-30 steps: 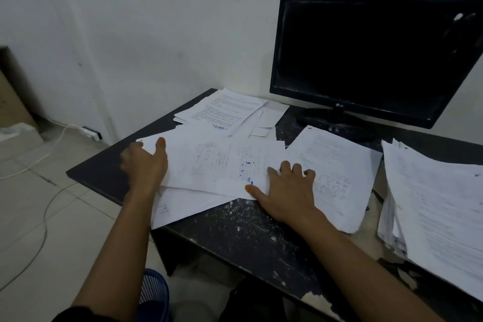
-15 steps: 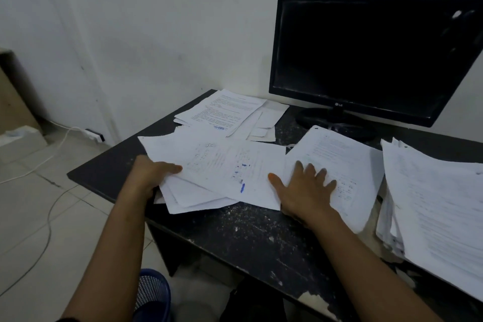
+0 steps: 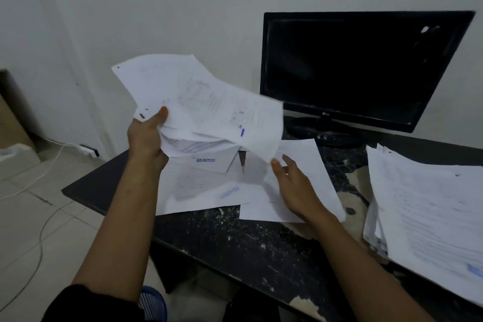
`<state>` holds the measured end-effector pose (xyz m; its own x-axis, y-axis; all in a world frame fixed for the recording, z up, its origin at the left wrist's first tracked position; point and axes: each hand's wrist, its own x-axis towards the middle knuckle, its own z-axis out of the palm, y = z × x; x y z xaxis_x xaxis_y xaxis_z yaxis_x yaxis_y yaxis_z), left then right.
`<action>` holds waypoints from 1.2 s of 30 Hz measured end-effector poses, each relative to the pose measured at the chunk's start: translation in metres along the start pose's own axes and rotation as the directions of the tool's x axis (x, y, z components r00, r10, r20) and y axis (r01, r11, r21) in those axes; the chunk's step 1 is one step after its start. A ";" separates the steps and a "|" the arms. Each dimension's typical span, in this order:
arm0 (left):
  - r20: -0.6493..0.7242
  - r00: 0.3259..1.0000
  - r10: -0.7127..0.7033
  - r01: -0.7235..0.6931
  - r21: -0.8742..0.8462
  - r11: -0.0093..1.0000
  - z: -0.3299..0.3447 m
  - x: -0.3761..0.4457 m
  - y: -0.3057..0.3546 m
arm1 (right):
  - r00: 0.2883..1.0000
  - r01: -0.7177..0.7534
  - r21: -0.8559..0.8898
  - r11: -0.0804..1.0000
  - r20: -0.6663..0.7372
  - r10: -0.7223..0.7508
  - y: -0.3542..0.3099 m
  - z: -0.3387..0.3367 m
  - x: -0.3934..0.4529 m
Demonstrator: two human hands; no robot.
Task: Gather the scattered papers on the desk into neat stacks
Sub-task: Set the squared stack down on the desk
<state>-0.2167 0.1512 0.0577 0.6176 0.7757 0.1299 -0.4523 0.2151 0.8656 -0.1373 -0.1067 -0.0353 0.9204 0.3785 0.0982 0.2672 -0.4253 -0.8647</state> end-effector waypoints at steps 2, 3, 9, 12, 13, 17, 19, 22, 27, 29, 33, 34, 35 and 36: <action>0.038 0.997 -0.066 0.067 -0.004 0.998 0.011 0.005 -0.006 | 0.992 -0.101 0.272 0.957 -0.045 0.117 -0.004 -0.010 0.006; 0.043 0.992 -0.119 0.118 0.026 0.993 0.015 0.007 -0.011 | 0.983 -0.144 0.403 0.904 -0.048 0.178 -0.004 -0.017 0.009; 0.110 0.935 -0.336 0.242 0.492 0.836 0.022 0.004 -0.058 | 0.931 -0.218 0.822 0.526 0.014 0.365 0.005 -0.061 0.015; 0.154 0.937 -0.313 0.148 0.639 0.755 0.018 0.002 -0.082 | 0.910 -0.318 0.822 0.472 0.126 0.395 0.007 -0.073 0.017; 0.161 0.938 -0.308 0.127 0.667 0.734 0.015 0.002 -0.085 | 0.898 -0.369 0.774 0.515 0.155 0.411 0.005 -0.072 0.017; 0.154 0.914 -0.374 0.185 0.662 0.726 0.024 0.004 -0.095 | 0.894 -0.446 0.343 0.827 0.127 0.429 0.005 -0.064 0.014; 0.115 0.919 -0.377 0.220 0.643 0.733 0.030 0.005 -0.097 | 0.910 -0.413 0.190 0.891 0.045 0.413 0.010 -0.056 0.015; 0.107 0.890 -0.442 0.309 0.572 0.760 0.033 0.004 -0.103 | 0.929 -0.303 0.180 0.936 -0.165 0.333 0.017 -0.053 0.017; 0.157 0.927 -0.340 0.122 0.731 0.671 0.038 -0.010 -0.120 | 0.893 -0.291 -0.152 0.945 -0.398 0.211 0.023 -0.051 0.016; 0.223 0.945 -0.240 -0.027 0.783 0.622 0.042 -0.022 -0.127 | 0.882 -0.389 -0.335 0.858 -0.404 0.242 0.028 -0.049 0.018; 0.369 0.911 -0.182 -0.210 0.798 0.564 0.045 -0.040 -0.136 | 0.888 -0.337 -0.154 0.929 -0.379 0.260 0.029 -0.053 0.022; 0.376 0.909 -0.182 -0.215 0.796 0.566 0.044 -0.040 -0.139 | 0.887 -0.314 -0.077 0.946 -0.379 0.263 0.028 -0.054 0.023; 0.377 0.910 -0.173 -0.217 0.787 0.577 0.043 -0.041 -0.140 | 0.882 -0.311 -0.017 0.950 -0.377 0.282 0.028 -0.056 0.023; 0.371 0.912 -0.174 -0.212 0.790 0.576 0.042 -0.041 -0.141 | 0.875 -0.322 0.025 0.946 -0.375 0.307 0.029 -0.057 0.023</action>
<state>-0.1516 0.0642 -0.0496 0.8806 0.4502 0.1477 0.1171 -0.5089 0.8528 -0.0917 -0.1571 -0.0296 0.9942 -0.1078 0.0047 -0.0505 -0.5037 -0.8624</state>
